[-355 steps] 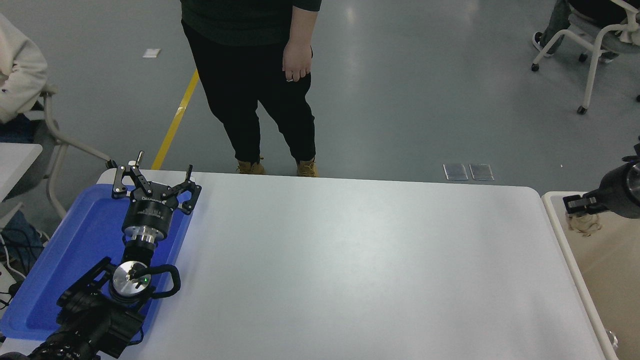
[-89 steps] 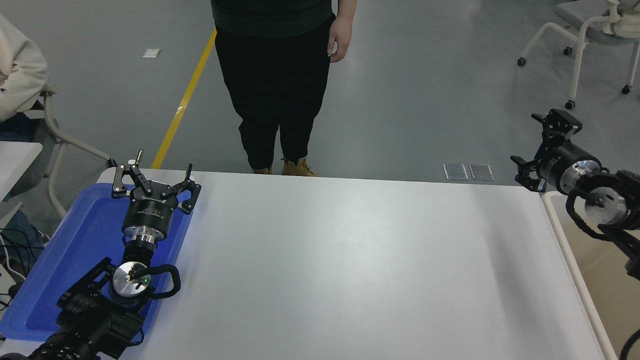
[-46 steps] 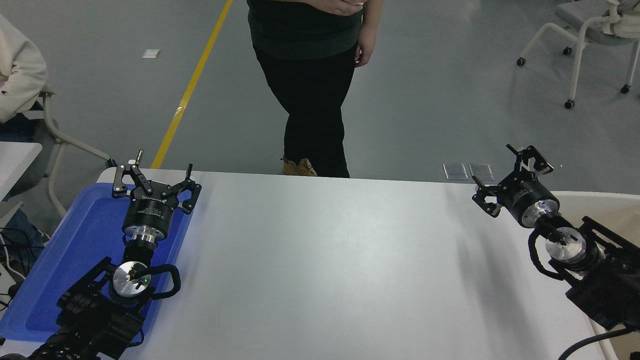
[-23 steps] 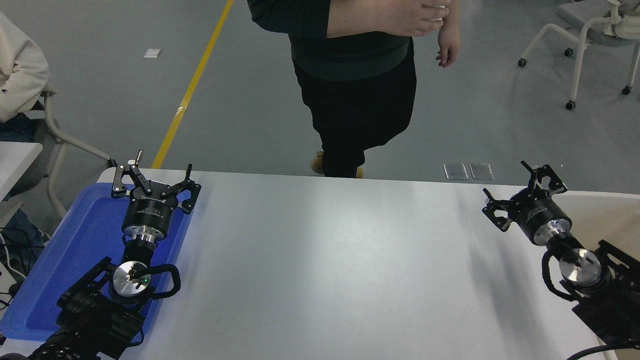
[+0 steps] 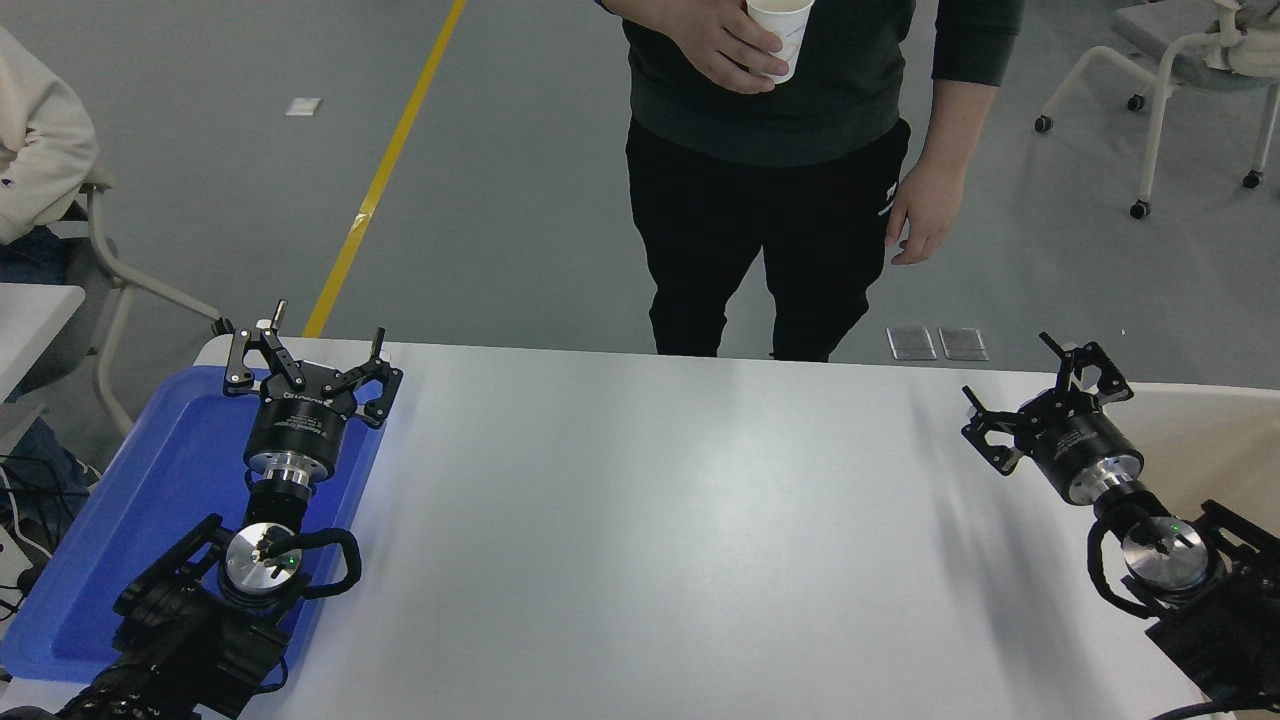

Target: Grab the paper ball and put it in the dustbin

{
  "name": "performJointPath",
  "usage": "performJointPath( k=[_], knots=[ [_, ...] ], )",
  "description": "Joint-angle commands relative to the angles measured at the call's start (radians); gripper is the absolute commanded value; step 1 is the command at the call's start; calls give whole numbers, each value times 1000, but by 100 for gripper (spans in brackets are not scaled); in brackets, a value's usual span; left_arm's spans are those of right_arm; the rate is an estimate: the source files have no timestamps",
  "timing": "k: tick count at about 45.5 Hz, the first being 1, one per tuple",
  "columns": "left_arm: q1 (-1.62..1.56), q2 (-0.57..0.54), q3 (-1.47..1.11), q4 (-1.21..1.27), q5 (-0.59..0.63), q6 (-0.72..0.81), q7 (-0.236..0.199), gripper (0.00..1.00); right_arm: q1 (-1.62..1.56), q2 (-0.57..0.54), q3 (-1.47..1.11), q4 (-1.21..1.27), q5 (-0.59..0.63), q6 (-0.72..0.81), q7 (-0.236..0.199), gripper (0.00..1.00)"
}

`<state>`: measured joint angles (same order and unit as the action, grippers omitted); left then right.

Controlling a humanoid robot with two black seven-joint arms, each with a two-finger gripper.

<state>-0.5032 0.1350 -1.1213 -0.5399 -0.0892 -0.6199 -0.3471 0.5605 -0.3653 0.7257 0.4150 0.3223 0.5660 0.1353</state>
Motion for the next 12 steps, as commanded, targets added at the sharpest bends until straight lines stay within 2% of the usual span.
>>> performJointPath(
  k=[1,12],
  knots=[
    [0,0,0,0,0,-1,0,100,-5,-18,1,-5,-2,41,-3,100],
    [0,0,0,0,0,0,0,100,-5,-18,1,-10,0,38,1,100]
  ],
)
